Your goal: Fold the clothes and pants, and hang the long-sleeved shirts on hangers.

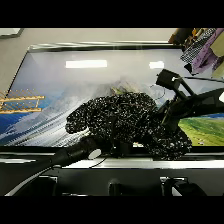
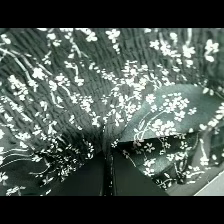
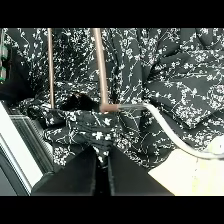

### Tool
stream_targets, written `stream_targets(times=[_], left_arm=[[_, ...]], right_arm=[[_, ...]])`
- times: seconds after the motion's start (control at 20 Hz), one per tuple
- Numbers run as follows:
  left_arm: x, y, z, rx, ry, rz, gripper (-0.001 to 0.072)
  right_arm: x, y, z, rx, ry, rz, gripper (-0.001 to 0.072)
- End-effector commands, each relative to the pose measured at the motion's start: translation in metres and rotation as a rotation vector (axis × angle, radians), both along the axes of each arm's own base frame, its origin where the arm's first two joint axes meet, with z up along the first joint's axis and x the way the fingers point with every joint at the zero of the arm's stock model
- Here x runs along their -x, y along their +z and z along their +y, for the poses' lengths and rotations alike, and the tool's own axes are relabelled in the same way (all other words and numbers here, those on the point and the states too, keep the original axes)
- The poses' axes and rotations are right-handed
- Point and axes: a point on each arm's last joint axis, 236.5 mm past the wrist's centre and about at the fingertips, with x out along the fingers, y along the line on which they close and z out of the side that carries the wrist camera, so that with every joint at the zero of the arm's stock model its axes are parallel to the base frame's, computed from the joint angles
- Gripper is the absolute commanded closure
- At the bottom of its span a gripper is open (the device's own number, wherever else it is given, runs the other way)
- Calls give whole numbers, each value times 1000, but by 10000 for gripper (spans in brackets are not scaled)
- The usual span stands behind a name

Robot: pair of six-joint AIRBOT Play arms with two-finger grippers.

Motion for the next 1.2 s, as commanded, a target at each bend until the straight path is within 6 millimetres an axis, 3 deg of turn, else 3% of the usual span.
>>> stream_targets(times=[0.0, 0.25, 0.65, 0.95, 1.15], left_arm=[[-6, 6, 15, -26, 15, 23, 687], [-43, 35, 42, 8, 103, 0, 689], [-83, 51, 75, 25, 207, -25, 689], [-126, 88, 96, 28, 225, -111, 689], [-142, 97, 111, 11, 252, -127, 689]], right_arm=[[0, 1, 0, -2, -7, 1, 684], [3, 11, -1, -13, -27, -31, 684], [19, 17, -2, -16, -36, -11, 684], [21, 18, -2, -15, -34, -11, 685], [21, 17, -2, -14, -34, -11, 685]])
